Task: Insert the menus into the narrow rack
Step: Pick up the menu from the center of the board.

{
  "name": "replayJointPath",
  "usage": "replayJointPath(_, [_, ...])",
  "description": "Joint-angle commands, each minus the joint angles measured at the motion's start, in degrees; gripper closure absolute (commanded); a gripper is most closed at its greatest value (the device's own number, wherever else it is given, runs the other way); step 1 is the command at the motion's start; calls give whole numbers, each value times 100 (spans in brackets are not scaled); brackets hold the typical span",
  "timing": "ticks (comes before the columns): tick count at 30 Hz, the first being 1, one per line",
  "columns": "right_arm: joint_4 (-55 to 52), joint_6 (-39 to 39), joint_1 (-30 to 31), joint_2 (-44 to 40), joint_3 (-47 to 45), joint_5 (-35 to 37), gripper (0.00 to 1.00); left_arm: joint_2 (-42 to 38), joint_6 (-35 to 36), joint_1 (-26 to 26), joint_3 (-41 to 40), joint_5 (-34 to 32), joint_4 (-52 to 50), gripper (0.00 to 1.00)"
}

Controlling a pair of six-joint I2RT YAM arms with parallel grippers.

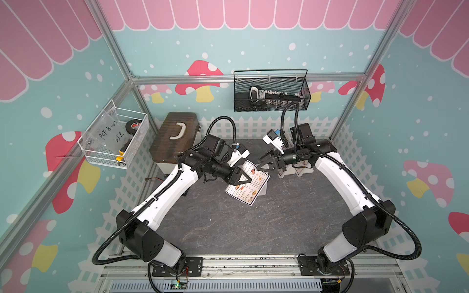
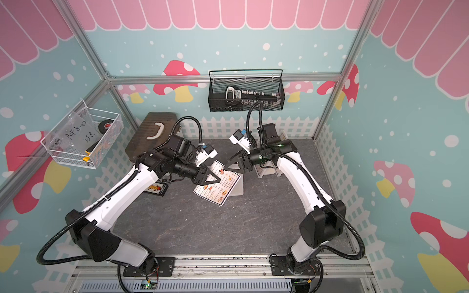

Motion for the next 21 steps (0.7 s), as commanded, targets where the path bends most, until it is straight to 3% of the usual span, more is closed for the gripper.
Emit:
replayJointPath(1, [-371, -457, 51, 66, 118, -391, 34, 44, 404, -62, 195, 91, -164, 57])
replayJointPath(21, [-1079, -1075, 234, 352, 412, -538, 56, 296, 622, -209, 471, 183, -485, 59])
